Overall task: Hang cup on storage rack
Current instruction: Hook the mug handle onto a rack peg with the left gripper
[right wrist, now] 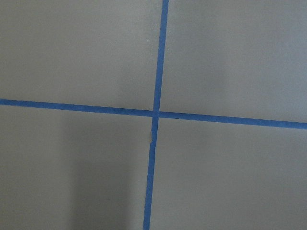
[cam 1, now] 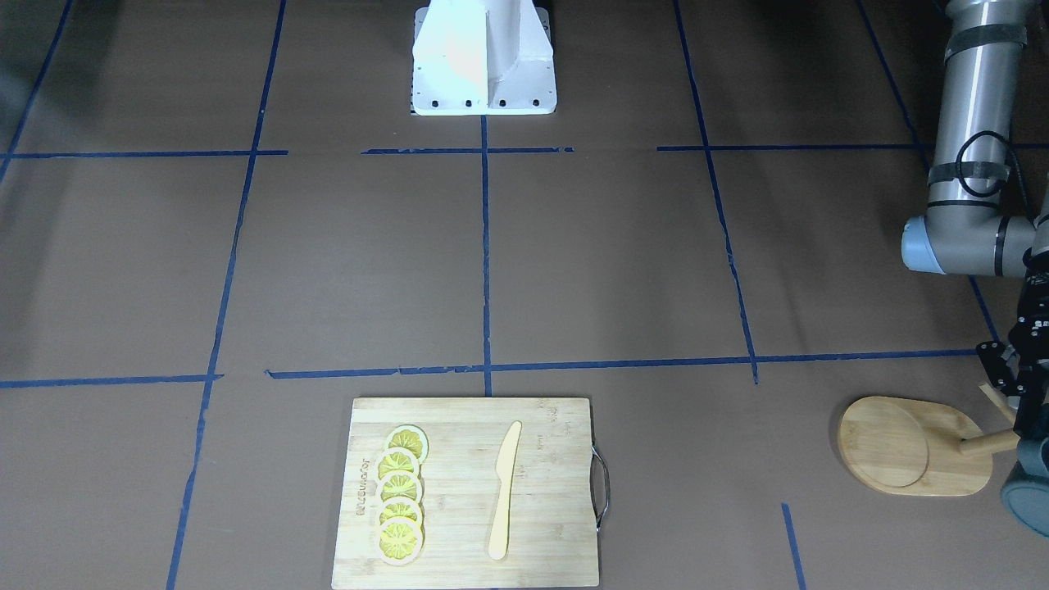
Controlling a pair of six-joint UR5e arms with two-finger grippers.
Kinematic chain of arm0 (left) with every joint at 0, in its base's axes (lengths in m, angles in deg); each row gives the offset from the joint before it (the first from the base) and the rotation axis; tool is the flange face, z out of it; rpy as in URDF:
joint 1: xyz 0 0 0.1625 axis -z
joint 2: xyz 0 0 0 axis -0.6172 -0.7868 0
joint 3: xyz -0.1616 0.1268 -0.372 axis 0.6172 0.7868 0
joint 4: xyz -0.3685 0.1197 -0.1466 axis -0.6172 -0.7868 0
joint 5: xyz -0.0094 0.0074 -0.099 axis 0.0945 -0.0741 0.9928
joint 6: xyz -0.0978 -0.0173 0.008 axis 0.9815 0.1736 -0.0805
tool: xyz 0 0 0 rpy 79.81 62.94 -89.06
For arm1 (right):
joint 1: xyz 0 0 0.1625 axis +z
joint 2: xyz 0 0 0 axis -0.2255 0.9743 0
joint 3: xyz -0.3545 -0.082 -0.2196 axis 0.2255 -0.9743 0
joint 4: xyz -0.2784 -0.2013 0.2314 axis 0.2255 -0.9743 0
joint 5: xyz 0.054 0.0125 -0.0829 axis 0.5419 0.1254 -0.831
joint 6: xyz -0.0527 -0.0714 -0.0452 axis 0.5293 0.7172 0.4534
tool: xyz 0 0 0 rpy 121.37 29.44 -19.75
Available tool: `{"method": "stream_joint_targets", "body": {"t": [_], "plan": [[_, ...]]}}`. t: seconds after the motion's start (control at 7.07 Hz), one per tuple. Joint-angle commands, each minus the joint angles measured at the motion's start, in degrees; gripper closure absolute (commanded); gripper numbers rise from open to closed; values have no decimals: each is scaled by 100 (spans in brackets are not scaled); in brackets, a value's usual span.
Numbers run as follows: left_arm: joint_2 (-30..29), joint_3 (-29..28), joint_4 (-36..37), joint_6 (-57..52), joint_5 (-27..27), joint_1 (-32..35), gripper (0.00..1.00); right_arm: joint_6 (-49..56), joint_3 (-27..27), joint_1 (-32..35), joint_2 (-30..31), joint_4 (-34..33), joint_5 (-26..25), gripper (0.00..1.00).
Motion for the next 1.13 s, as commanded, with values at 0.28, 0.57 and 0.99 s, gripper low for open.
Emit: {"method": "stream_joint_targets", "body": {"t": [0.28,0.57,0.99], "plan": [[468,-42,-716,225,36,33,98,0,6,0,-11,0,8,0],[662,3,-964,288,54,25,97,0,5,0,7,0,17,0],[759,-242,-965,297,45,-2,95,0,5,9,7,0,25,0]]}}
